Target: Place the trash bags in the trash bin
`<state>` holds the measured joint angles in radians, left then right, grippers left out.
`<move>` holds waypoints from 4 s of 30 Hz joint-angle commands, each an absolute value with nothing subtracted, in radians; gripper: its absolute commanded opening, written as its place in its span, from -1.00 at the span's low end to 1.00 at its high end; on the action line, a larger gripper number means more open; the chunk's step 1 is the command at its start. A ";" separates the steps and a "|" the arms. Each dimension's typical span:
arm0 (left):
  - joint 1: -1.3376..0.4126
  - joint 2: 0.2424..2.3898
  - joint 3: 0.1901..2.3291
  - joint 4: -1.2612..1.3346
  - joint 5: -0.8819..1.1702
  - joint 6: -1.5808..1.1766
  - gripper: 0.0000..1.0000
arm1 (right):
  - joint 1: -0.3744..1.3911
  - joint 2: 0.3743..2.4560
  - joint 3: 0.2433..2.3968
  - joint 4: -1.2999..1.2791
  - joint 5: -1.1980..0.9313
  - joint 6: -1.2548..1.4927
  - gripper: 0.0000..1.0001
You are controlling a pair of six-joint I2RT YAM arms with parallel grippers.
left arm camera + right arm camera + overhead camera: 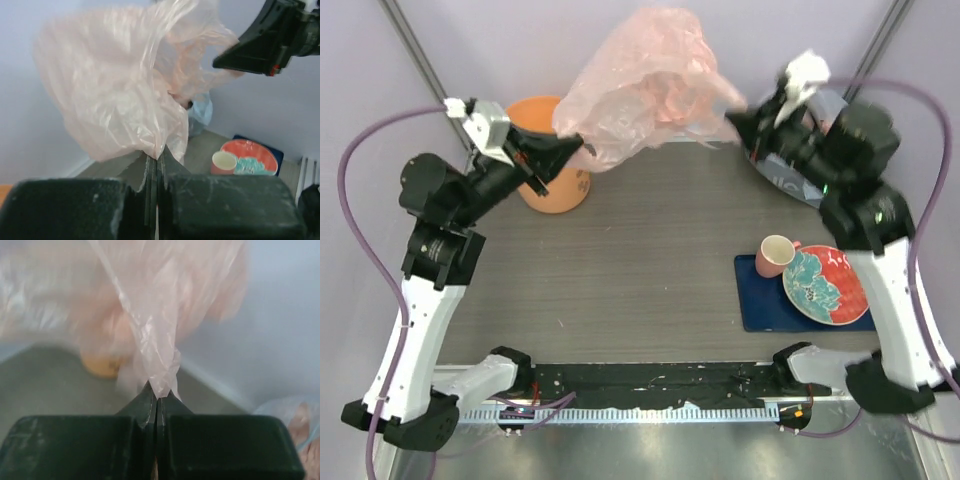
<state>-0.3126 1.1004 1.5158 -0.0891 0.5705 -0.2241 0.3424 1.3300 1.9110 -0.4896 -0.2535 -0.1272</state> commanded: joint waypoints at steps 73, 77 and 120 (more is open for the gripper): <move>-0.457 1.191 1.346 -0.394 0.765 -0.202 -1.00 | 0.422 1.290 1.626 -0.763 -0.402 -0.006 -0.99; -0.457 1.353 1.503 -0.261 0.819 -0.366 -1.00 | 0.417 1.359 1.752 -0.675 -0.489 0.138 -0.98; -0.419 1.371 1.230 0.437 0.696 -1.194 -0.99 | 0.514 1.447 1.575 -0.147 -0.796 0.609 0.44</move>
<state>-0.4114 1.3796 1.2217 0.4355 0.7200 -1.2221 0.4995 1.4281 1.5253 -0.2092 -0.8215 0.5903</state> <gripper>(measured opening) 0.011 0.695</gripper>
